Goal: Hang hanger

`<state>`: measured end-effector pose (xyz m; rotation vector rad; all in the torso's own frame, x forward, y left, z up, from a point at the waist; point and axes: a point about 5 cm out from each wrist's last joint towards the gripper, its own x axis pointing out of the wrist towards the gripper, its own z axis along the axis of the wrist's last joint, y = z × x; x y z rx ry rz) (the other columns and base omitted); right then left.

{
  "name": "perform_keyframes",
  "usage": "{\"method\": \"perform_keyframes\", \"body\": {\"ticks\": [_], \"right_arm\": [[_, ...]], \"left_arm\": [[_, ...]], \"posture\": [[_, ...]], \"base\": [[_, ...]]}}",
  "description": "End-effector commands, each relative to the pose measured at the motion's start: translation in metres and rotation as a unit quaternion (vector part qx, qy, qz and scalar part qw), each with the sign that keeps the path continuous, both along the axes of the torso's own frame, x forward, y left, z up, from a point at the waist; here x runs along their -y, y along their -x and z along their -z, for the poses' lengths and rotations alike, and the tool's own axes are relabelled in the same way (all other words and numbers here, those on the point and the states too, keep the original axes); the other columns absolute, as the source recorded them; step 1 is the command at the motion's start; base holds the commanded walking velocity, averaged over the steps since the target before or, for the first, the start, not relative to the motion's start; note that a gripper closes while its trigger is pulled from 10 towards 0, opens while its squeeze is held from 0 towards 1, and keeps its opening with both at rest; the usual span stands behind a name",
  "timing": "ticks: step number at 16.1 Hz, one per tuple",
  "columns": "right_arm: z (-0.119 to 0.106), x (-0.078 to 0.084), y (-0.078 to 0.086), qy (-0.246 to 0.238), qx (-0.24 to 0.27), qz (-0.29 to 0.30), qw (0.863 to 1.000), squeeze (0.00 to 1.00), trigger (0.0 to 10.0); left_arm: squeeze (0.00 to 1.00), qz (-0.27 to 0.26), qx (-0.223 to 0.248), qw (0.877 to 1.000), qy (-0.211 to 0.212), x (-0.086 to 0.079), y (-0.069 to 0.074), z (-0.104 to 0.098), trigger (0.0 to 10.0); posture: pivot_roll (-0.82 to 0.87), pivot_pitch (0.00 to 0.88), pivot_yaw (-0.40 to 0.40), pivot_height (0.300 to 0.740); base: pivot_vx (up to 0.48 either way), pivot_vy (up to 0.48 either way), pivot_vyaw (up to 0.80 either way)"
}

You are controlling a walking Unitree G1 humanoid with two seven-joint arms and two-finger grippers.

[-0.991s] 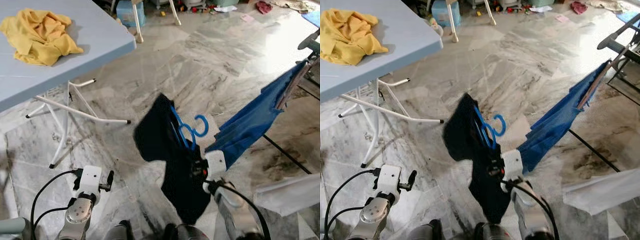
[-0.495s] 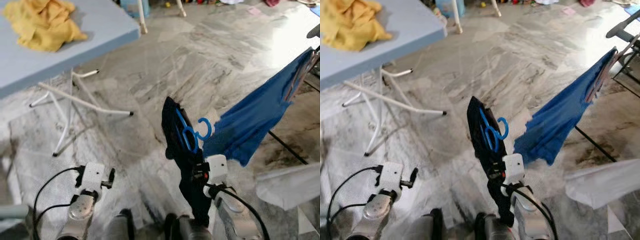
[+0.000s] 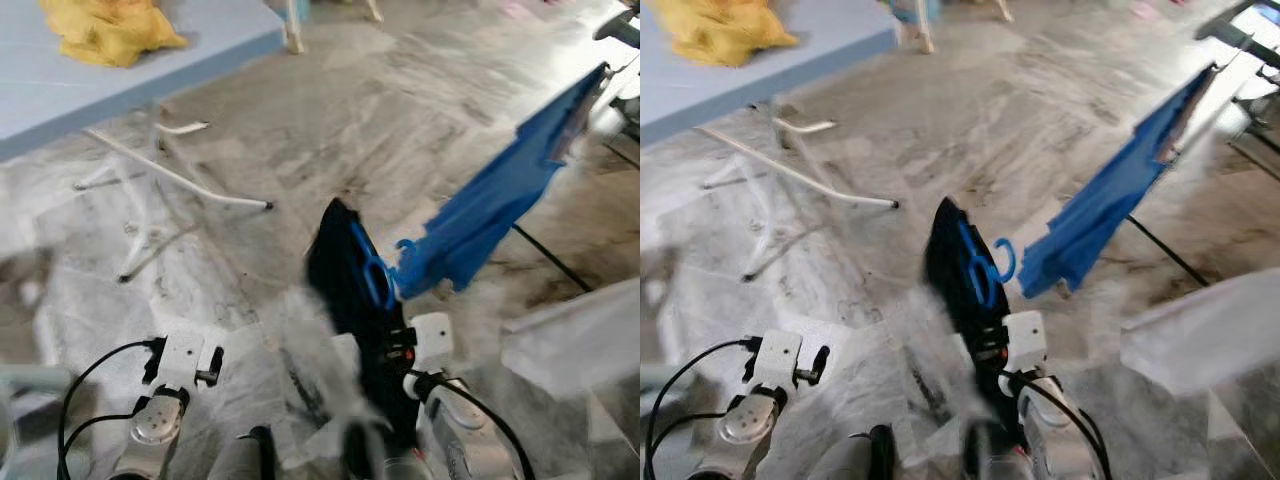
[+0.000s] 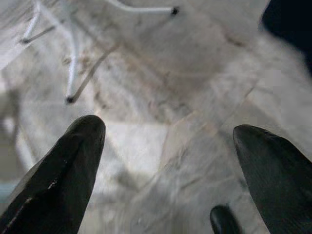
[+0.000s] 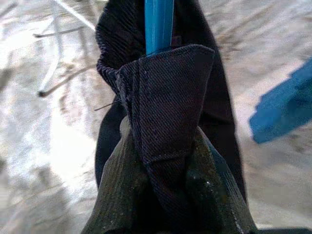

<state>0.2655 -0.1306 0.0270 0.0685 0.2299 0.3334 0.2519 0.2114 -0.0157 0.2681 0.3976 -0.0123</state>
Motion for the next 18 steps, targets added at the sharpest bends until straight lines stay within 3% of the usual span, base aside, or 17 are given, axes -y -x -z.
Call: {"method": "perform_keyframes", "body": {"ticks": [1,8,18], "right_arm": [[-0.003,0.005,0.0,0.0,0.008,0.008,1.0,0.0,10.0],[-0.009,0.002,-0.003,-0.012,0.021,-0.001,1.0,0.0,10.0],[-0.009,0.001,-0.005,-0.015,0.02,-0.002,1.0,0.0,10.0]], "left_arm": [[0.0,-0.007,-0.022,1.0,0.002,-0.001,0.008,0.008,10.0],[0.0,-0.032,-0.008,0.999,0.009,0.005,-0.002,0.003,10.0],[0.0,-0.02,0.016,1.0,0.001,0.013,-0.004,-0.004,10.0]], "posture": [[-0.06,0.249,0.011,0.74],[-0.05,0.245,0.005,0.74],[-0.05,0.239,0.005,0.74]], "base": [[0.0,0.0,0.0],[0.0,0.098,0.0],[0.0,0.349,0.6]]}}
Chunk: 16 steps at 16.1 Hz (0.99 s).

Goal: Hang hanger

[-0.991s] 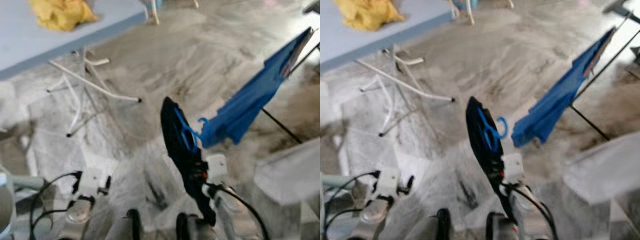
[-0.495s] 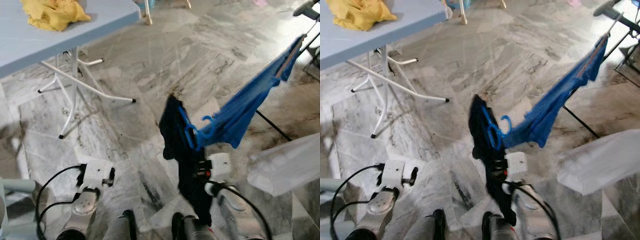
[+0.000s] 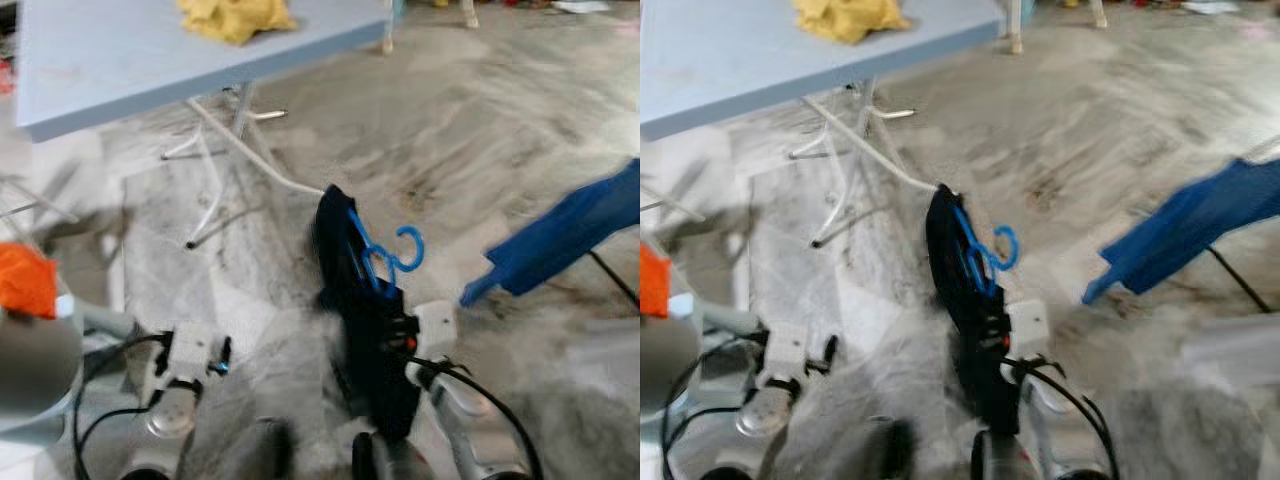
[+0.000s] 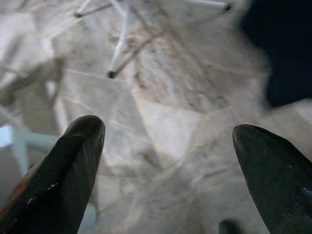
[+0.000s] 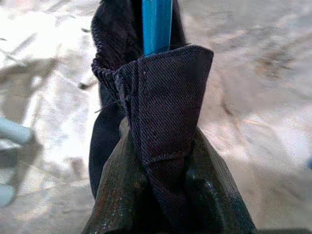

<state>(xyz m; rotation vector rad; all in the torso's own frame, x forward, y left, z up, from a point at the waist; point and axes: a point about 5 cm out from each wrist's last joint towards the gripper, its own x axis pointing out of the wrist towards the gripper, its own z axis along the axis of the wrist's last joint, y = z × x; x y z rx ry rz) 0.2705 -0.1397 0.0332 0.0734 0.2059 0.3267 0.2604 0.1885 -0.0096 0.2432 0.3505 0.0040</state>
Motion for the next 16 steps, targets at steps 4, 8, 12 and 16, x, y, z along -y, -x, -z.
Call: {"method": "perform_keyframes", "body": {"ticks": [4,8,12,16], "right_arm": [[-0.003,-0.01,0.0,-0.015,0.01,-0.003,1.0,0.0,10.0],[-0.004,-0.01,0.0,-0.015,0.011,-0.003,1.0,0.0,10.0],[-0.007,-0.012,-0.003,-0.016,0.016,-0.008,1.0,0.0,10.0],[-0.007,-0.015,-0.003,-0.013,0.021,-0.015,1.0,0.0,10.0]], "left_arm": [[0.0,-0.013,-0.024,1.0,-0.014,-0.011,0.005,0.006,10.0],[0.0,-0.013,-0.045,0.999,-0.02,-0.011,0.008,0.013,10.0],[0.0,0.006,-0.051,0.998,-0.021,-0.009,0.01,0.016,10.0],[0.0,0.021,-0.05,0.998,-0.014,-0.007,0.01,0.016,10.0]], "posture": [[-0.05,0.238,0.01,0.74],[-0.05,0.238,0.004,0.74],[-0.05,0.236,0.004,0.74],[-0.04,0.234,0.01,0.74]], "base": [[0.0,0.328,0.0],[0.0,0.069,0.0],[0.0,0.0,0.0],[0.0,0.0,0.16]]}}
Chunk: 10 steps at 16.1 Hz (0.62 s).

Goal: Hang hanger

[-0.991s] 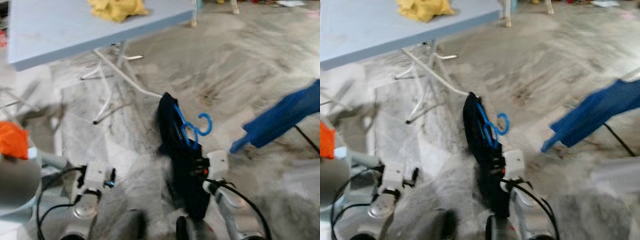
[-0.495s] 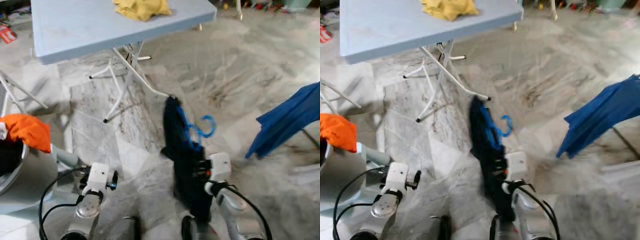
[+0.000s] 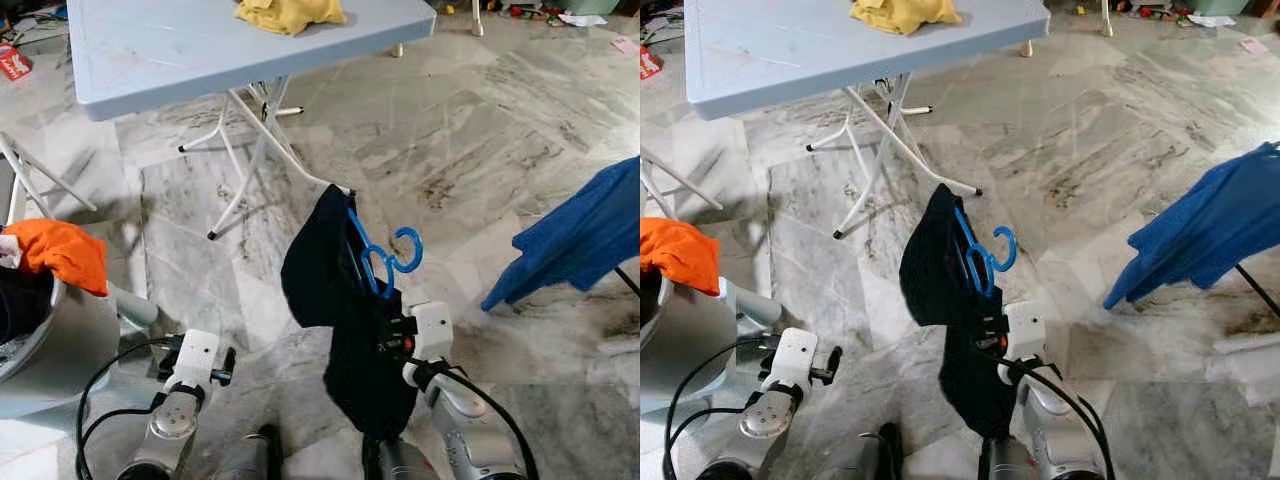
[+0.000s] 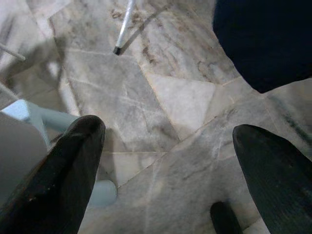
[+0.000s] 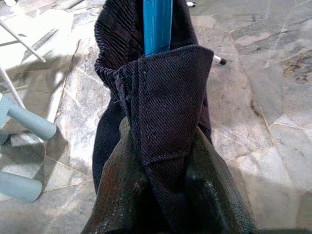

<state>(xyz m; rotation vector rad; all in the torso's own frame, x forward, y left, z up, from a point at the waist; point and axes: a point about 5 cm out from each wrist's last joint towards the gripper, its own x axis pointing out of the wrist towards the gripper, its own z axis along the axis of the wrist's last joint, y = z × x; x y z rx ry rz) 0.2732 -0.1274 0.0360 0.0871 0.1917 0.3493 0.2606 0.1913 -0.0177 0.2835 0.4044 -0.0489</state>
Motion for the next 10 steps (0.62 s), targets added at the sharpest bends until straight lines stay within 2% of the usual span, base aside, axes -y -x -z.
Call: {"method": "perform_keyframes", "body": {"ticks": [1,5,10], "right_arm": [[-0.004,-0.004,-0.001,-0.004,0.014,-0.006,1.0,0.0,10.0],[-0.005,-0.008,-0.001,-0.011,0.016,-0.006,1.0,0.0,10.0],[-0.005,-0.008,-0.002,-0.018,0.017,0.005,1.0,0.0,10.0]], "left_arm": [[0.0,0.0,-0.015,1.0,0.002,-0.003,0.008,0.006,10.0],[0.0,0.012,-0.005,1.0,-0.002,0.001,0.001,0.002,10.0],[0.0,0.023,0.003,1.0,-0.012,0.005,-0.004,-0.003,10.0]], "posture": [[-0.04,0.235,0.012,0.74],[-0.04,0.234,0.021,0.74],[-0.05,0.23,0.027,0.74]], "base": [[0.0,0.0,0.8],[0.0,0.0,0.73],[0.0,0.0,0.0]]}}
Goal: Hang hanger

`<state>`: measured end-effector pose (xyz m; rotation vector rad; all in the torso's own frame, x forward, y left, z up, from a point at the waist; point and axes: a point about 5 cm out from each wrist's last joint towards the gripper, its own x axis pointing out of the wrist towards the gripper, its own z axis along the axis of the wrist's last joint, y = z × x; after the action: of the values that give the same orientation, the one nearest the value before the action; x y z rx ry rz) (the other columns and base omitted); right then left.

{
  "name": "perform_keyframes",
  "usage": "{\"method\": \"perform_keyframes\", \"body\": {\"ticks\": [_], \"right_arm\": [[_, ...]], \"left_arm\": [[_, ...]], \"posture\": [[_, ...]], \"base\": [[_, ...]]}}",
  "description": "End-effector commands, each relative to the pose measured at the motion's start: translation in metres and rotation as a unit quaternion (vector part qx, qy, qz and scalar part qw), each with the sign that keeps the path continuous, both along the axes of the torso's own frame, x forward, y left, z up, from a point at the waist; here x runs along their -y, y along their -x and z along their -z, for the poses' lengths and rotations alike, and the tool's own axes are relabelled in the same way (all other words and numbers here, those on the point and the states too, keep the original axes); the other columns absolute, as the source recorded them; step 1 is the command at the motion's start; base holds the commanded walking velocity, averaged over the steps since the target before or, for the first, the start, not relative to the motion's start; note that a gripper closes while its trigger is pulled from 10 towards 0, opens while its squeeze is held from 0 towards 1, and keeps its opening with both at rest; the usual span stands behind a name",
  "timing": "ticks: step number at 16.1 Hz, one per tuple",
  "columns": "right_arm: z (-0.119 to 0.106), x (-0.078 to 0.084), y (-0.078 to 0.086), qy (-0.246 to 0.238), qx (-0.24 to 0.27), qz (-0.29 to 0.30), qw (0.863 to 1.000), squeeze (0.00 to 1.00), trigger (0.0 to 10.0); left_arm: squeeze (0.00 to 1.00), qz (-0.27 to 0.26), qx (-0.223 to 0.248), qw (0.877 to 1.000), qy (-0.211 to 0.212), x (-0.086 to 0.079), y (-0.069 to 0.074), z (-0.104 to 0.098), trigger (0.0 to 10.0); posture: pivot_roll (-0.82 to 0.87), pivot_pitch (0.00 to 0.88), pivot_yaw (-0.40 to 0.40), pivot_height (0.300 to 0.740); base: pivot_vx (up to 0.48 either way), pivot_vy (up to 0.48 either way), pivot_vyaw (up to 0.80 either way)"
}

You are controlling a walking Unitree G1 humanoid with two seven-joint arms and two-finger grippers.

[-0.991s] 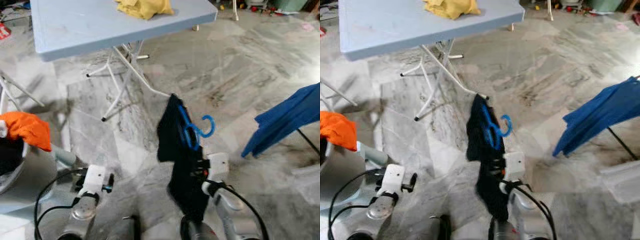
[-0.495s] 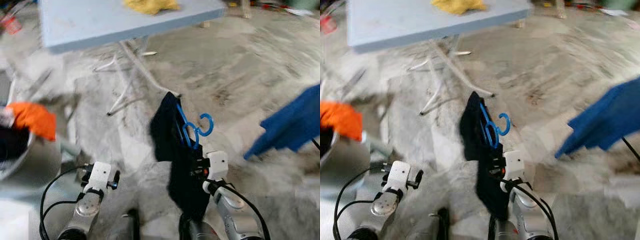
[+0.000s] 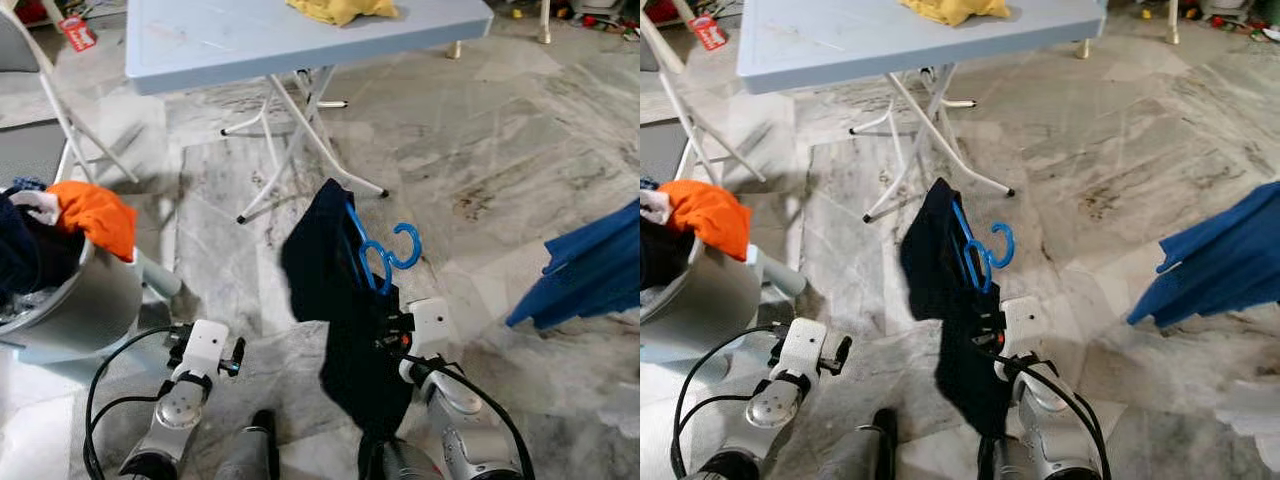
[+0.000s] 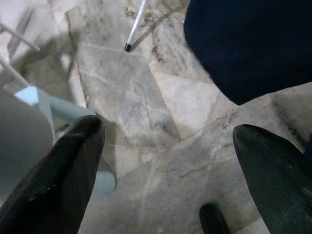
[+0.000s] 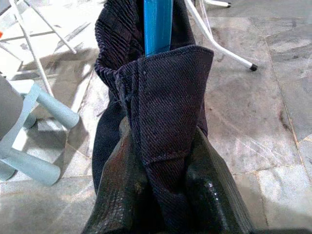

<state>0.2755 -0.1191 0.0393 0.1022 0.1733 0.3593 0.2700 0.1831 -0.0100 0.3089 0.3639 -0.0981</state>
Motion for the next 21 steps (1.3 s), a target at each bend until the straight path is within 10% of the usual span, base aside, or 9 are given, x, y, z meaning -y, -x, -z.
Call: {"method": "perform_keyframes", "body": {"ticks": [1,6,11,21], "right_arm": [[-0.002,0.0,0.001,-0.013,0.01,0.015,1.0,0.0,10.0],[-0.013,0.006,-0.001,-0.031,0.033,0.041,0.998,0.0,10.0],[-0.051,-0.004,-0.008,0.022,0.11,-0.068,0.991,0.0,10.0],[-0.047,0.0,0.008,0.076,0.09,-0.122,0.986,0.0,10.0]], "left_arm": [[0.0,0.007,0.004,1.0,-0.013,-0.001,0.002,0.0,10.0],[0.0,0.069,0.103,0.99,0.063,0.016,-0.032,-0.05,10.0],[0.0,0.204,0.12,0.961,0.144,0.066,-0.054,-0.089,10.0],[0.0,0.202,0.173,0.935,0.233,0.087,-0.07,-0.124,10.0]], "posture": [[-0.05,0.229,0.028,0.74],[-0.05,0.216,0.026,0.74],[-0.06,0.207,0.038,0.74],[-0.09,0.214,0.031,0.74]], "base": [[0.0,0.0,0.0],[0.0,0.0,0.0],[0.0,0.0,0.0],[0.0,0.0,0.0]]}}
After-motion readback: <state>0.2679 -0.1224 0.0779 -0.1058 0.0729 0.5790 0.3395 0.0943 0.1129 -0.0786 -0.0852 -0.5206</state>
